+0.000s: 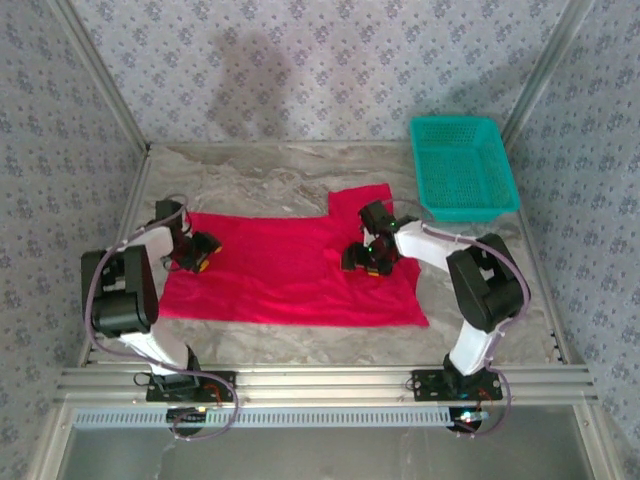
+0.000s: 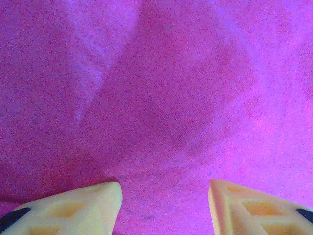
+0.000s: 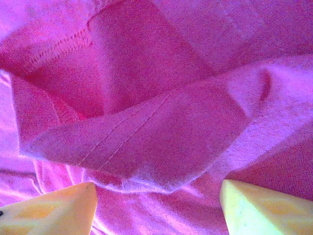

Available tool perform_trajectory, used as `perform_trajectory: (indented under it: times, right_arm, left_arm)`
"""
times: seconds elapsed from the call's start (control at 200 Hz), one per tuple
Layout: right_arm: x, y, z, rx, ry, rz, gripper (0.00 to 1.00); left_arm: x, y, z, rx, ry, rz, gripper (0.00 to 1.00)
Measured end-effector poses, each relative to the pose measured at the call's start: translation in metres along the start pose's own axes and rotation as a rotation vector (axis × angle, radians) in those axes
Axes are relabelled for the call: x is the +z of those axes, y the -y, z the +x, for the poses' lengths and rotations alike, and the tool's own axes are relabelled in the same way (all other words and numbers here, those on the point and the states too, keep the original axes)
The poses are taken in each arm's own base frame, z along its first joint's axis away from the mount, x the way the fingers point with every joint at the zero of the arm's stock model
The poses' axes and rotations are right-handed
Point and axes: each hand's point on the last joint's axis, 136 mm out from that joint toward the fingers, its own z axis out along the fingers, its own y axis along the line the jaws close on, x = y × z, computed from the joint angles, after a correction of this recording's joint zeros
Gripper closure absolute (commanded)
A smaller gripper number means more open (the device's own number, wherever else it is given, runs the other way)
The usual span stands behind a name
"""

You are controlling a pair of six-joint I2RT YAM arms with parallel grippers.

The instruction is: Fold the inside-out t-shirt

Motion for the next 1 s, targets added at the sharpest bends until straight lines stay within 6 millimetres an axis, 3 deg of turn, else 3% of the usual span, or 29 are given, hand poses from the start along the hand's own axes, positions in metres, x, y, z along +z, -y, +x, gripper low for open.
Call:
perform_trajectory:
  times: [0.11, 0.225, 0.31, 0.405, 0.505, 0.675, 0.83, 0.999]
  right_arm:
    - [-0.007, 0.004, 0.024, -0.019, -0.057, 0.028, 0.28]
    - [-0.019, 0.007, 0.016, -0.021, -0.055, 0.053, 0.27]
    - [-0.041, -0.003, -0.015, -0.03, 0.02, 0.043, 0.25]
    - [-0.069, -0.016, -0.069, -0.036, 0.158, 0.026, 0.25]
    - [-0.081, -0.012, -0.121, -0.013, 0.258, 0.053, 0.25]
    - [-0.052, 0.02, -0.186, 0.049, 0.296, 0.146, 0.25]
    - [-0.018, 0.048, -0.217, 0.078, 0.275, 0.239, 0.25]
    - [-0.004, 0.062, -0.241, 0.07, 0.281, 0.3, 0.24]
  left_arm:
    - [-0.008, -0.012, 0.015, -0.013, -0.022, -0.027, 0.46]
    - [-0.015, -0.017, 0.02, -0.012, -0.042, -0.072, 0.45]
    - [-0.026, -0.009, 0.007, 0.005, -0.024, -0.099, 0.43]
    - [-0.042, 0.017, -0.03, 0.041, 0.048, -0.105, 0.41]
    - [-0.045, 0.041, -0.07, 0.052, 0.102, -0.102, 0.41]
    - [-0.018, 0.039, -0.105, 0.014, 0.081, -0.151, 0.41]
    - [-0.001, 0.025, -0.12, -0.026, 0.043, -0.207, 0.42]
    - [-0.006, 0.018, -0.14, -0.052, 0.063, -0.223, 0.44]
